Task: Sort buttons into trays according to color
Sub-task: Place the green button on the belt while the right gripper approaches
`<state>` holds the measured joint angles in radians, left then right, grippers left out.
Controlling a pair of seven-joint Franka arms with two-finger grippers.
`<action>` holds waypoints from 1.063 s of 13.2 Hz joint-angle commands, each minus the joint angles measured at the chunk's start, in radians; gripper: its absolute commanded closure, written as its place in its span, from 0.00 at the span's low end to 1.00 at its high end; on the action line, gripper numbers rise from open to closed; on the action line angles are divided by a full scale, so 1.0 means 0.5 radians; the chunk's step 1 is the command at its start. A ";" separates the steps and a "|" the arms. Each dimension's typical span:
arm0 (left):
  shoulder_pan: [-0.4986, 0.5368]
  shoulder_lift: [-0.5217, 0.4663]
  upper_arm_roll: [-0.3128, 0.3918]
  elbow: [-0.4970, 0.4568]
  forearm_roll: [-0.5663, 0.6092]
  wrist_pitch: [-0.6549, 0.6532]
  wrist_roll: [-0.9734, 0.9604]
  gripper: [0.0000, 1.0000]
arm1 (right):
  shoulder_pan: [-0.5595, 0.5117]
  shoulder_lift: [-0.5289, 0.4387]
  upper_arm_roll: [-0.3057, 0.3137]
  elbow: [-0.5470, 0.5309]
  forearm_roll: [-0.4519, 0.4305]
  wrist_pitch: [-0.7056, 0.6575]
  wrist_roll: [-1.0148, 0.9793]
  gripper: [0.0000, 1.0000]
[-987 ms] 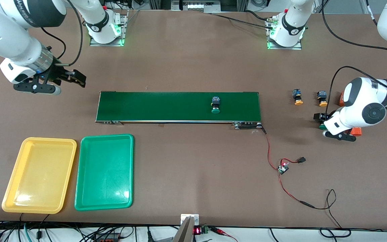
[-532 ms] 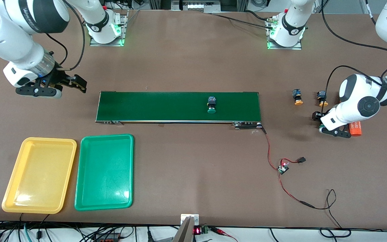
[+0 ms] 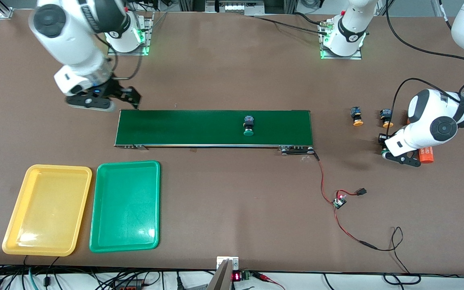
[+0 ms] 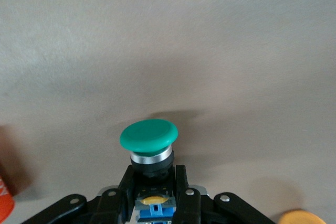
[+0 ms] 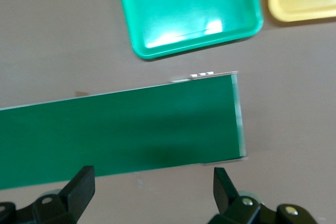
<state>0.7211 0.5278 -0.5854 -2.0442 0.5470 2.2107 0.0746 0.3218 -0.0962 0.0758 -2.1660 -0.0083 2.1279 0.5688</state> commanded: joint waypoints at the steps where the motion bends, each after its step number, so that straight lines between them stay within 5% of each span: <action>1: 0.012 -0.046 -0.322 0.213 0.008 -0.459 0.029 0.85 | 0.056 0.131 0.130 -0.003 0.011 0.140 0.197 0.00; 4: 0.000 -0.040 -0.587 0.318 -0.206 -0.642 -0.039 0.87 | 0.065 0.250 0.189 0.009 -0.011 0.251 0.194 0.00; 7: -0.165 -0.031 -0.603 0.342 -0.526 -0.623 -0.271 0.87 | 0.080 0.294 0.213 0.009 -0.060 0.260 0.075 0.00; 11: -0.637 0.015 -0.593 0.419 -0.520 -0.623 -0.964 0.88 | 0.077 0.318 0.214 0.015 -0.060 0.266 0.065 0.00; 14: -0.782 0.079 -0.587 0.395 -0.508 -0.578 -1.109 0.88 | 0.074 0.318 0.213 0.022 -0.060 0.260 0.062 0.00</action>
<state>0.3488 0.5263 -0.8890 -1.8658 0.2934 1.9156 -0.4505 0.3594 0.0568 0.1804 -2.1677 -0.0248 2.2549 0.6101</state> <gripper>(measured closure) 0.670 0.000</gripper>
